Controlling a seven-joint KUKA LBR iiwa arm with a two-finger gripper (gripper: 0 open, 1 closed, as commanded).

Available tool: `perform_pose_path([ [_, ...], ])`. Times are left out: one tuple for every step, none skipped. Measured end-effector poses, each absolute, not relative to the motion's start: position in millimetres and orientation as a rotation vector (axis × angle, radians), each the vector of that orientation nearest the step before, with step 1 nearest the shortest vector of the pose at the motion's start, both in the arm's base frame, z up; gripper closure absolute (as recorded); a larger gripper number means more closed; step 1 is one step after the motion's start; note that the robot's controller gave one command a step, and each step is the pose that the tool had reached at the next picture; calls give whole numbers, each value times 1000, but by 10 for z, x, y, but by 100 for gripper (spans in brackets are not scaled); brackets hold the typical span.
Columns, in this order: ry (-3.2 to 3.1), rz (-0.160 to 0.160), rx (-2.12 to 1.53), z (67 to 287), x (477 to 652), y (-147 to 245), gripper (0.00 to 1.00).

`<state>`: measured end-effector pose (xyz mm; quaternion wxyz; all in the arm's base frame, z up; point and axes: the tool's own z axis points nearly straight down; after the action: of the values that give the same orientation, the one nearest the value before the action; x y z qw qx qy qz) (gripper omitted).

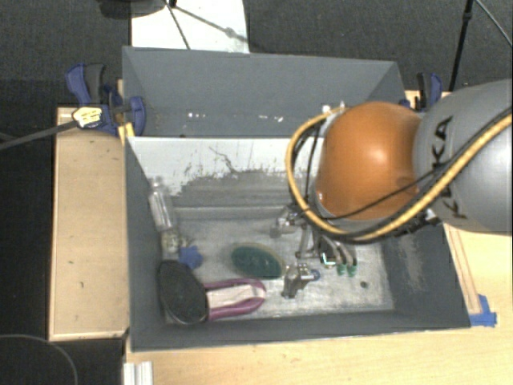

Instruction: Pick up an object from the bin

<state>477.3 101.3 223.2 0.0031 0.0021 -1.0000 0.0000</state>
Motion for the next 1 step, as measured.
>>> perform_pose_path([
  [-3139,1,54,881,5065,1142,0],
])
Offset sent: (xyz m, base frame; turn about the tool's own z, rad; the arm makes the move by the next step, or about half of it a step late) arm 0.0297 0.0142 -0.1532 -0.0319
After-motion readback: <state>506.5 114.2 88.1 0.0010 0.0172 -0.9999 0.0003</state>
